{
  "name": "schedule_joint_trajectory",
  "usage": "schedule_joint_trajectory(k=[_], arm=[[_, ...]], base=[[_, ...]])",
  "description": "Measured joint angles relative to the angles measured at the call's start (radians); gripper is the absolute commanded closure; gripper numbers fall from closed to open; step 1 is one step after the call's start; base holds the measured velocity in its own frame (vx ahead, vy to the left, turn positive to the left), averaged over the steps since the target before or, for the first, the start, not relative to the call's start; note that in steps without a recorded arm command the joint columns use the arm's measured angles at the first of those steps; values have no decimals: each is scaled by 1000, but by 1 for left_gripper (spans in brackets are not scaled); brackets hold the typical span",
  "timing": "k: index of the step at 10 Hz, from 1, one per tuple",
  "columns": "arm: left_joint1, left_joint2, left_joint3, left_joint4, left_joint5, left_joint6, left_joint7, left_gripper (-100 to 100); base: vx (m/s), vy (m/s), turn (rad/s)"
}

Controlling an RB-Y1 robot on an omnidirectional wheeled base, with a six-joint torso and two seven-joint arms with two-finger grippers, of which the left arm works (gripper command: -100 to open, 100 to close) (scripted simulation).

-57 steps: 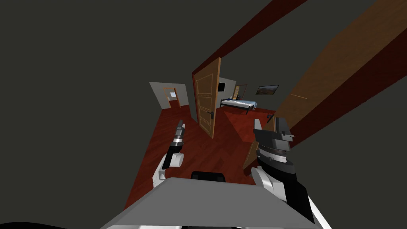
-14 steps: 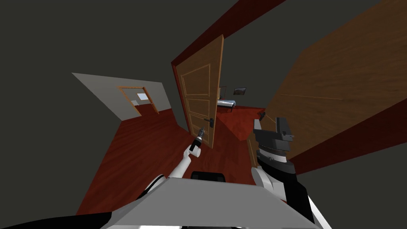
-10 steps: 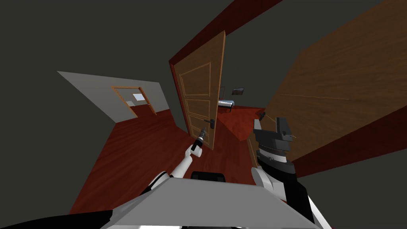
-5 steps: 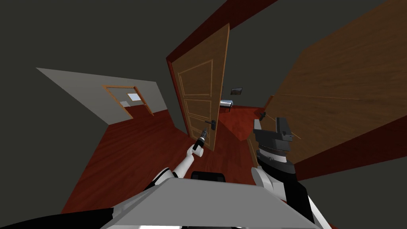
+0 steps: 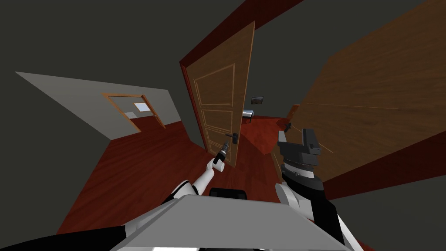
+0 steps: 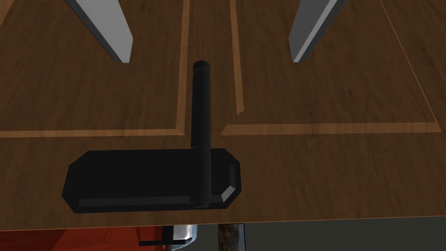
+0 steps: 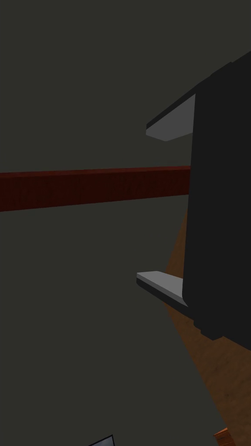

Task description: Push the door open

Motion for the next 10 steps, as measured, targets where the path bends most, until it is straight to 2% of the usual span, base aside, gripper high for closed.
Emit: schedule_joint_trajectory(k=[2, 3, 4, 5, 7, 8, 10], arm=[[-15, -14, -13, 28, 9, 3, -2, -100], [-16, -15, -13, 29, 9, 4, -2, -100], [-24, -2, -9, 43, 9, 0, -1, -100], [-18, 13, -8, 35, 9, 1, -1, -100], [-21, 25, -3, 39, 8, 0, 0, -100], [-19, 26, 0, 39, 7, 0, -1, -100], [-23, 13, 6, 48, 7, -3, -1, -100]], base=[[78, 75, -34], [126, -55, -32], [180, -97, -27], [164, -83, -15], [183, -70, -32], [195, -96, -23], [201, -70, -25]])
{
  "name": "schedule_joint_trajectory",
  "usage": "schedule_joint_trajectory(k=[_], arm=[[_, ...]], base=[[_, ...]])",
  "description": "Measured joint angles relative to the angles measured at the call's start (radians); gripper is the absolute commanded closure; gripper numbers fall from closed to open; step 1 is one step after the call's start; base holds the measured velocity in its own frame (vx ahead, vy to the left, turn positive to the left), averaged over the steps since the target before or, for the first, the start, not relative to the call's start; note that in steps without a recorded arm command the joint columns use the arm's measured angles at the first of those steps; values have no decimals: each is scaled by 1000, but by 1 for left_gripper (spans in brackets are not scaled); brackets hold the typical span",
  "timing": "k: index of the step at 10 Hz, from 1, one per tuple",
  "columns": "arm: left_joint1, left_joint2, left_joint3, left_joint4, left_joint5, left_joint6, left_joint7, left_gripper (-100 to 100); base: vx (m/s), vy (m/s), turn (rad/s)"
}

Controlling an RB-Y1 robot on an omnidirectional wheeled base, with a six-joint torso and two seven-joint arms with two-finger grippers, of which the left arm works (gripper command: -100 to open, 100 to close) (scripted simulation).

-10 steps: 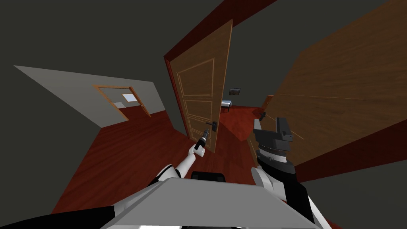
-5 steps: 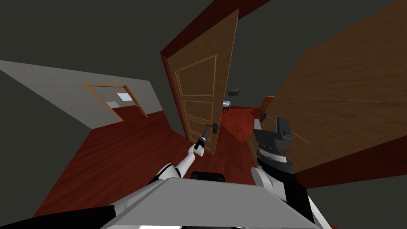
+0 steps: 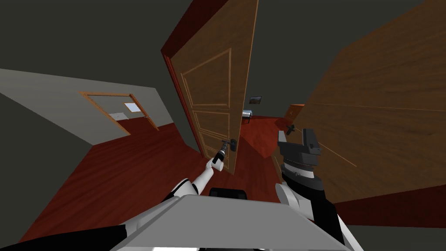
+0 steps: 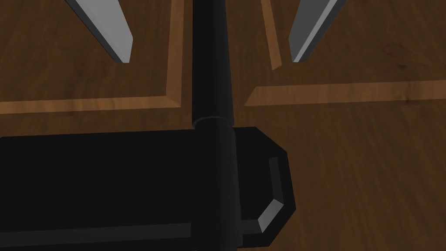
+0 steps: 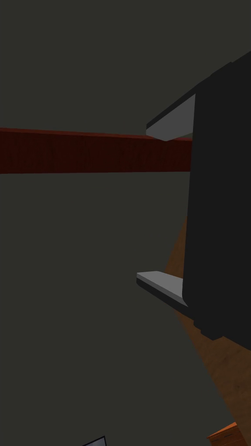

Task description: Push the door open

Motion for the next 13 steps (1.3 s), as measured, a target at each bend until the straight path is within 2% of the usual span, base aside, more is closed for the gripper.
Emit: schedule_joint_trajectory(k=[1, 2, 8, 10, 11, 12, 13], arm=[[-4, -12, 1, 9, 0, -5, 3, -100], [-5, -13, 1, 10, 0, -6, 4, 100], [-12, -12, 4, 5, 1, -7, 3, 100], [-11, -6, 13, 22, 2, -6, 3, 100], [6, 3, 18, 3, 1, 2, 0, 100], [-18, 3, 28, 45, 4, -10, 2, 100], [-16, 12, 33, 36, 5, -13, 4, 100]], base=[[99, -40, 0], [-15, 6, 6], [5, -5, -1], [113, -111, 41], [142, -174, 76], [103, -130, 29], [140, -137, 40]])
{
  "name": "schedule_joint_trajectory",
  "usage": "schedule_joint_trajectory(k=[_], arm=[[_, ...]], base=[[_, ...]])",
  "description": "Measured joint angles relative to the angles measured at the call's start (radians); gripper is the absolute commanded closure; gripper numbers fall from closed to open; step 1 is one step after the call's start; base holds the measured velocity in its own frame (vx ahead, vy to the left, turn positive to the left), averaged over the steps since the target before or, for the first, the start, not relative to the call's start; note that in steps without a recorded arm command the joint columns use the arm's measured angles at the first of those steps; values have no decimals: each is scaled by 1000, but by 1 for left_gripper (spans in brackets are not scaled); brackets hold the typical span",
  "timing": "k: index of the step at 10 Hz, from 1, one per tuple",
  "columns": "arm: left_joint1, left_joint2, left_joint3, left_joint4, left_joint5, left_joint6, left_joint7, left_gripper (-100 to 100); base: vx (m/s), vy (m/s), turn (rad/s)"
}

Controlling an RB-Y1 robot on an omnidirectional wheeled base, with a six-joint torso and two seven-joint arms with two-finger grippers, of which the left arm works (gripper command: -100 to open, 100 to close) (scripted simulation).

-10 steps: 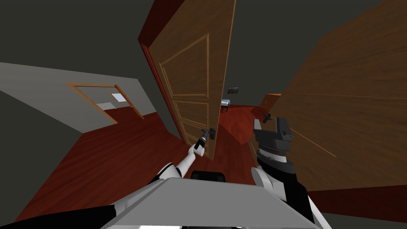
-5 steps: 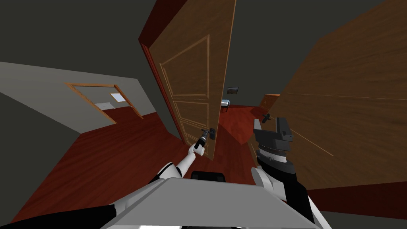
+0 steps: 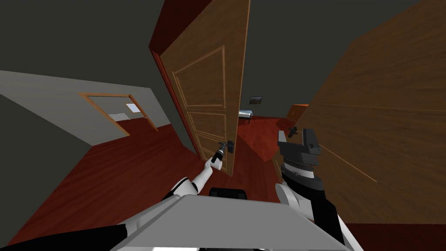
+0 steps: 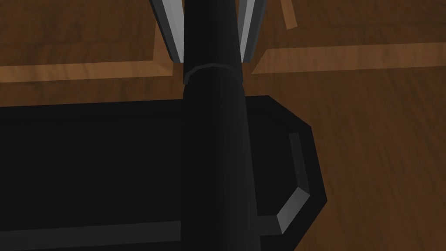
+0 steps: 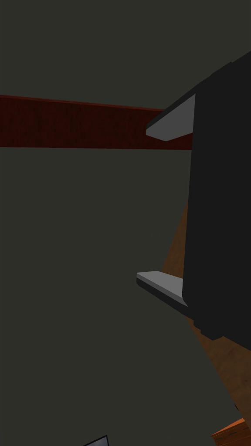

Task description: Push the door open

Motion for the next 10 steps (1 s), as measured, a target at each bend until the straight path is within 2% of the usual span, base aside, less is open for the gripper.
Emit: schedule_joint_trajectory(k=[2, 3, 4, 5, 6, 7, 8, 10], arm=[[-4, 3, 23, 5, 1, -1, -10, 100], [19, 16, 33, -34, 1, 12, -15, 100], [10, 14, 44, -18, 2, 9, -19, 100], [2, 19, 53, 4, 3, -4, -17, 100], [3, 27, 64, -2, 5, -1, -16, 100], [3, 25, 77, -3, 5, -1, -23, 100], [10, 31, 92, -16, 6, 10, -29, 100], [-5, 29, 114, 15, 9, -3, -32, 100]], base=[[148, -150, 58], [151, -142, 82], [160, -152, 63], [121, -159, 57], [104, -138, 78], [128, -177, 63], [124, -150, 82], [123, -115, 66]])
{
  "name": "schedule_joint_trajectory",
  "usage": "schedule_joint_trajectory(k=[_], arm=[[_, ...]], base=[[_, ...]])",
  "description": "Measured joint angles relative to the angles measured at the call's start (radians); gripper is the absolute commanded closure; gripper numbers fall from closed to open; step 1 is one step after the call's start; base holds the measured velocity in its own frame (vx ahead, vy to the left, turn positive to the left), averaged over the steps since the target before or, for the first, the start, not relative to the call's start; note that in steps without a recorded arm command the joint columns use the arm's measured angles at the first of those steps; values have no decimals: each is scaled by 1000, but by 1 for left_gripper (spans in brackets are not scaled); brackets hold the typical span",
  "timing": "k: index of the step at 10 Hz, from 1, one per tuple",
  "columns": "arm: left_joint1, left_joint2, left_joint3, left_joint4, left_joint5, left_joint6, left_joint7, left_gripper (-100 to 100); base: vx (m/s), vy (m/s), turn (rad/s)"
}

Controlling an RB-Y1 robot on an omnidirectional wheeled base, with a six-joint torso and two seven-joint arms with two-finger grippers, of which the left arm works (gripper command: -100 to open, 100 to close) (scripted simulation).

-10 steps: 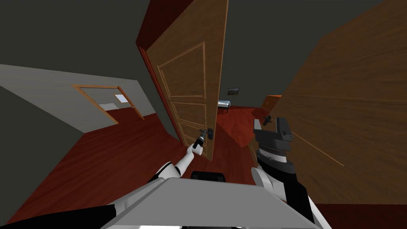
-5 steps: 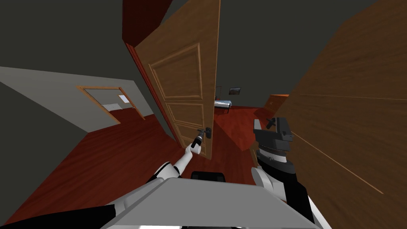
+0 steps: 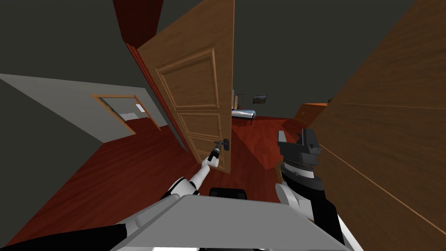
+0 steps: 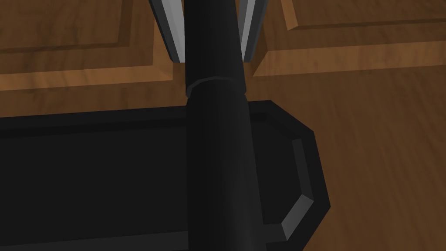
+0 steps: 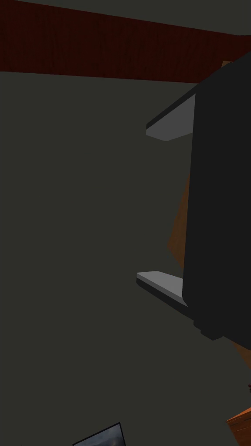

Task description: Push the door open

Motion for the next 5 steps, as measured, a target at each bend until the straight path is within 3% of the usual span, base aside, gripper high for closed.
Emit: schedule_joint_trajectory(k=[2, 3, 5], arm=[[2, 6, 21, 2, 2, 0, -4, 100], [-25, -4, 37, 46, 4, -15, -6, 100], [1, -2, 55, 11, 4, -10, -17, 100]], base=[[119, -137, 73], [76, -73, 7], [149, -148, 80]])
